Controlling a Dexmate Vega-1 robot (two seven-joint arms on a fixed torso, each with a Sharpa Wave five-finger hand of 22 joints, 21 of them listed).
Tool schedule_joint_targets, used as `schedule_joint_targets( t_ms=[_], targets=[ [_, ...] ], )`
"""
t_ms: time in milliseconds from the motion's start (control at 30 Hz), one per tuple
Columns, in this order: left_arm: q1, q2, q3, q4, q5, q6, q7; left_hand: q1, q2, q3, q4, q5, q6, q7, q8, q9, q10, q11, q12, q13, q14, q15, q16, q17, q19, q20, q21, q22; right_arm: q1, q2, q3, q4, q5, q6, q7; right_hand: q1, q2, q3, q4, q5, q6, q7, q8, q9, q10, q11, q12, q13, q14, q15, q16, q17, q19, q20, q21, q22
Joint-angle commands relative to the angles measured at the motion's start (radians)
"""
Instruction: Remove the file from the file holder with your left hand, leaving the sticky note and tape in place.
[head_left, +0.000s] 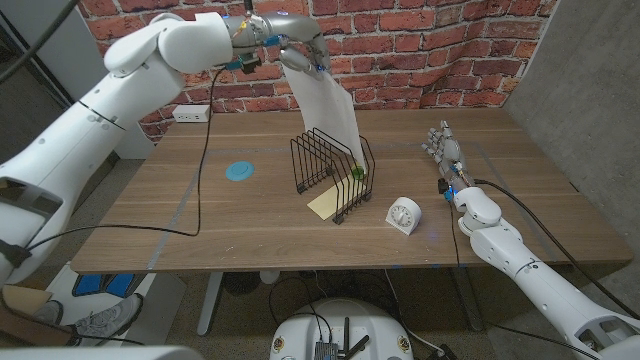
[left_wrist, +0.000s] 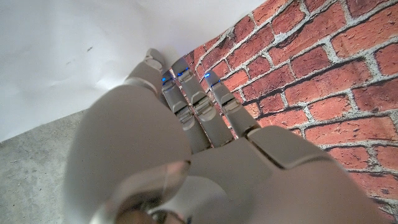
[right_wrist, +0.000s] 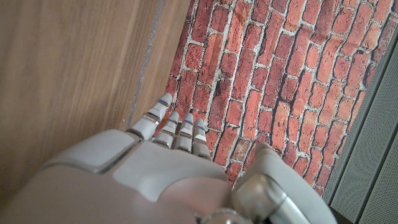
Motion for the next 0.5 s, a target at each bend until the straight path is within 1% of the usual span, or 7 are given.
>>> schedule_joint_targets(
  t_ms=[33,333,500],
  targets=[
    [0.026,0.028,-0.036,-0.02,-0.074,0.061,0.04,0.009,0.0,0.0,0.0,0.008,0.002,-0.002,0.0,0.002,0.008,-0.003,0.001,0.004,0.008,-0.014,-0.001,0.003,0.01,-0.144,-0.005,0.003,-0.008,-0.004,0.002,-0.01,0.001,-0.005,-0.006,-0.007,0.03,0.007,-0.002,0.004,0.009,-0.003,0.002,0.004,0.005,0.005,0.0,-0.001,0.005,0.007,0.01,0.0,0.006,0.002,-0.003,0.004],
    [0.055,0.053,-0.068,-0.045,-0.095,0.091,0.077,0.009,0.002,-0.001,0.0,0.008,0.001,-0.005,0.0,0.002,0.005,-0.003,-0.001,0.004,0.004,-0.014,-0.003,0.003,0.007,-0.145,-0.006,0.003,-0.01,-0.009,0.003,-0.014,-0.002,-0.004,-0.004,-0.009,0.03,0.008,-0.001,0.003,0.01,-0.003,0.002,0.004,0.004,0.007,0.0,-0.001,0.004,0.008,0.011,0.0,0.006,0.001,-0.002,0.004],
    [0.076,0.066,-0.092,-0.054,-0.111,0.101,0.108,0.01,0.002,-0.001,0.0,0.008,0.001,-0.003,0.0,0.002,0.005,-0.004,-0.001,0.004,0.004,-0.014,-0.003,0.003,0.006,-0.145,-0.007,0.003,-0.004,-0.004,0.001,-0.004,-0.003,0.0,-0.001,-0.01,0.029,0.007,0.0,0.002,0.011,-0.003,0.002,0.004,0.007,0.007,0.001,-0.001,0.005,0.009,0.012,0.001,0.006,0.0,-0.003,0.003]
  ],
)
